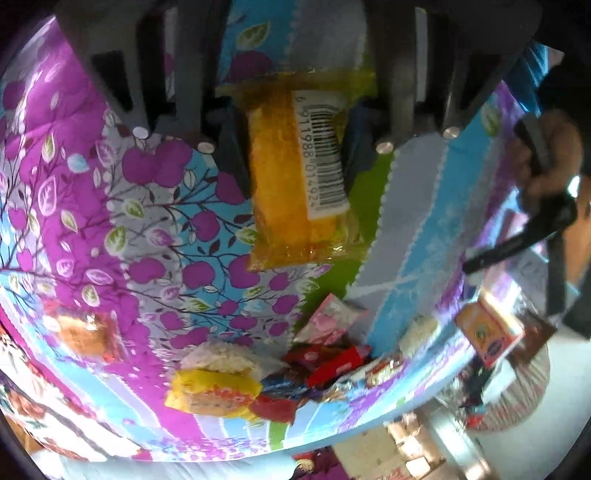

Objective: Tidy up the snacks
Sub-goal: 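Grasp the yellow-orange snack pack with the right tool while the left grasps the white-red packet, then carry the yellow-orange pack and white-red packet over the white basket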

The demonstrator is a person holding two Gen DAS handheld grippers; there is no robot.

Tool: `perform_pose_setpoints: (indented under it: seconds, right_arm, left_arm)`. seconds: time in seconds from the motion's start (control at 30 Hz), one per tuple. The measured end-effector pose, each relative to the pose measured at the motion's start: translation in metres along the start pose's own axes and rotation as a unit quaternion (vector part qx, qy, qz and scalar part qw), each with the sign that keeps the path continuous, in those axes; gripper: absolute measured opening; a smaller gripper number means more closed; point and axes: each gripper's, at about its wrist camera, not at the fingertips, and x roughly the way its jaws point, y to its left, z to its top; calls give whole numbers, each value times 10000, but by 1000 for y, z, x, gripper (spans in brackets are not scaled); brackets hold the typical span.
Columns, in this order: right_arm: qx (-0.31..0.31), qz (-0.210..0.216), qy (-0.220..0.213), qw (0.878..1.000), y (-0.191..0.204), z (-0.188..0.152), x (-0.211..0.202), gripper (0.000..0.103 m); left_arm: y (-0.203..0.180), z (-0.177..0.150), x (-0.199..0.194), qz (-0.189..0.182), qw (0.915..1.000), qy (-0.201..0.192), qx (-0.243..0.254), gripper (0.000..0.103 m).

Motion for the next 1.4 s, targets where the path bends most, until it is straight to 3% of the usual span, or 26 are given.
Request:
perform_pose_setpoints:
  seconds: [0.23, 0.37, 0.57, 0.77, 1.0, 1.23, 1.4]
  right_arm:
    - [-124, 23, -109, 9999, 13, -2, -12, 44]
    - [-338, 138, -281, 9989, 35, 9, -24, 44]
    - [-821, 561, -597, 9933, 94, 41, -43, 44]
    - [-1477, 1165, -927, 9778, 180, 84, -60, 44]
    - [-2255, 1904, -1141, 9486, 304, 126, -74, 44]
    - [-2822, 2512, -989, 9206, 425, 146, -69, 44]
    - [-3029, 2799, -690, 9084, 495, 145, -51, 44]
  left_arm:
    - [3, -12, -71, -673, 9962, -501, 248, 32]
    - [9, -3, -117, -706, 9932, -901, 213, 32]
    - [42, 16, -172, -443, 9896, -1362, -128, 32]
    - [93, 27, -222, -63, 9833, -1733, -556, 32]
    - [167, 33, -272, 419, 9729, -2062, -963, 32]
    - [253, 35, -307, 882, 9620, -2220, -1324, 32]
    - [320, 33, -316, 1116, 9546, -2178, -1697, 32]
